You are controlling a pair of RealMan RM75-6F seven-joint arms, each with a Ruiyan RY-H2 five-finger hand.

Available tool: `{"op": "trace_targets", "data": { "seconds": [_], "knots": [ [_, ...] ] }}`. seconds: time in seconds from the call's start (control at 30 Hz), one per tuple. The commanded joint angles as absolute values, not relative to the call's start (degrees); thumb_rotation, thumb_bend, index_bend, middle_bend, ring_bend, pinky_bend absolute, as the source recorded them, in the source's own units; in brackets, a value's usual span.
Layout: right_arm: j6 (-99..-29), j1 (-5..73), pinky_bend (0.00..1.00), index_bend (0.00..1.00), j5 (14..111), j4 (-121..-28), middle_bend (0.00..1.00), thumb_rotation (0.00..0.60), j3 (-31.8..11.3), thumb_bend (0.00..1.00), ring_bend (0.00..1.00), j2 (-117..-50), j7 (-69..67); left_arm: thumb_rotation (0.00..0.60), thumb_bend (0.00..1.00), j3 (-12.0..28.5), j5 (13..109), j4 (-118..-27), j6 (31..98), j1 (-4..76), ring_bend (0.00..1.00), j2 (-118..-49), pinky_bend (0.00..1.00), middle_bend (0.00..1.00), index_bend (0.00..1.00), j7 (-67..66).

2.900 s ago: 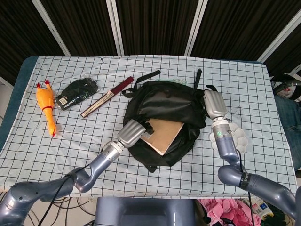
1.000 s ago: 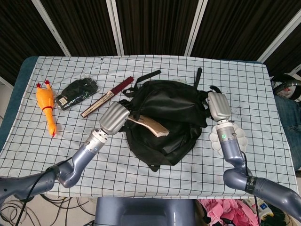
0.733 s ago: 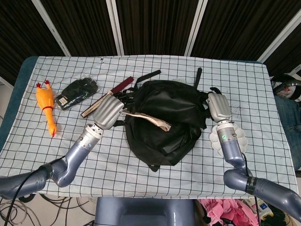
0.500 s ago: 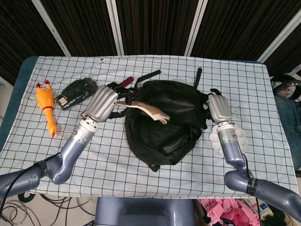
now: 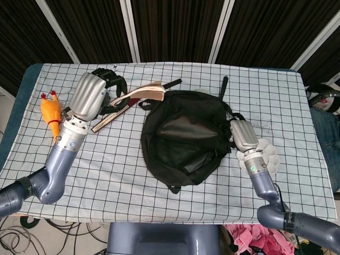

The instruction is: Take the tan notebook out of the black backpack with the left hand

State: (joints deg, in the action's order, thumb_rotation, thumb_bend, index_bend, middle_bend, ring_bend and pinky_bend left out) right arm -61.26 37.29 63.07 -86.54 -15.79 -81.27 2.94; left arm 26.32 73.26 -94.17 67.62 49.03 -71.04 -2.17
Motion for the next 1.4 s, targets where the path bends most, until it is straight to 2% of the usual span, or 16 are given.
{"op": "trace_targets", "data": {
  "seconds": [0.03,0.13,0.2,0.27,0.37,0.47,0.53,0.8,1.03,1.2,1.3,1.4],
  "knots": [
    [-62.4,35.7,0.15,0.67,66.3,-90.2,0.59,0.6,-12.9,0.48,0.43,-80.7,3.7,0.6,0.43,25.5,73.8,-92.4,68.0,48.9,0.46,-71.1,0.46,0.69,0.67,-2.8],
    [-62.4,34.5,0.15,0.67,69.7,-94.7,0.58,0.6,-9.9,0.47,0.43,-79.3,4.3,0.6,0.43,24.5,74.8,-90.3,68.4,49.0,0.46,-72.0,0.46,0.69,0.67,-2.7],
    [-61.5,34.4,0.15,0.62,71.0,-96.6,0.53,0.6,-8.6,0.42,0.42,-78.3,5.0,0.6,0.43,24.1,75.4,-89.4,68.8,49.1,0.46,-72.4,0.46,0.69,0.67,-2.7],
    [-58.6,35.0,0.15,0.49,71.8,-98.4,0.42,0.6,-6.9,0.35,0.37,-76.2,6.3,0.6,0.43,23.6,76.1,-88.3,69.2,49.1,0.46,-73.0,0.45,0.69,0.68,-2.7],
    [-53.7,36.5,0.13,0.21,69.8,-100.5,0.19,0.6,-5.9,0.26,0.22,-72.6,8.4,0.6,0.43,23.0,76.6,-86.7,69.1,49.5,0.46,-73.9,0.45,0.69,0.68,-2.5],
    [-50.1,37.9,0.12,0.08,67.1,-101.0,0.07,0.6,-5.1,0.22,0.13,-69.1,11.9,0.6,0.43,22.5,76.8,-84.7,68.8,50.1,0.46,-75.4,0.45,0.69,0.68,-2.2],
    [-49.4,38.4,0.12,0.05,65.4,-100.9,0.05,0.6,-4.6,0.22,0.12,-66.7,15.1,0.6,0.43,22.3,76.7,-83.1,68.3,50.8,0.46,-76.7,0.45,0.69,0.68,-2.0],
    [-54.6,37.3,0.12,0.04,57.7,-100.7,0.04,0.6,-5.3,0.21,0.11,-60.8,22.0,0.6,0.43,20.4,78.7,-74.1,67.0,54.6,0.46,-84.5,0.45,0.69,0.68,-1.7],
    [-57.4,35.1,0.12,0.04,57.5,-100.7,0.04,0.6,-6.6,0.21,0.11,-58.2,18.6,0.6,0.43,21.7,77.8,-62.0,64.7,60.3,0.46,-95.1,0.45,0.69,0.68,2.8],
    [-58.3,34.1,0.12,0.04,58.5,-100.0,0.04,0.6,-6.7,0.21,0.11,-57.7,17.4,0.6,0.43,21.7,80.2,-51.8,66.7,64.0,0.46,-103.3,0.46,0.69,0.68,10.1],
    [-58.9,33.4,0.12,0.04,59.1,-99.4,0.04,0.6,-6.8,0.21,0.11,-57.6,16.5,0.6,0.43,20.6,82.7,-46.2,69.6,65.3,0.46,-107.4,0.46,0.69,0.68,15.3],
    [-58.9,32.8,0.12,0.04,59.3,-99.0,0.04,0.6,-6.8,0.21,0.11,-57.6,15.7,0.6,0.43,17.1,85.5,-42.4,71.2,64.9,0.46,-109.7,0.47,0.69,0.68,18.1]
  ]
}}
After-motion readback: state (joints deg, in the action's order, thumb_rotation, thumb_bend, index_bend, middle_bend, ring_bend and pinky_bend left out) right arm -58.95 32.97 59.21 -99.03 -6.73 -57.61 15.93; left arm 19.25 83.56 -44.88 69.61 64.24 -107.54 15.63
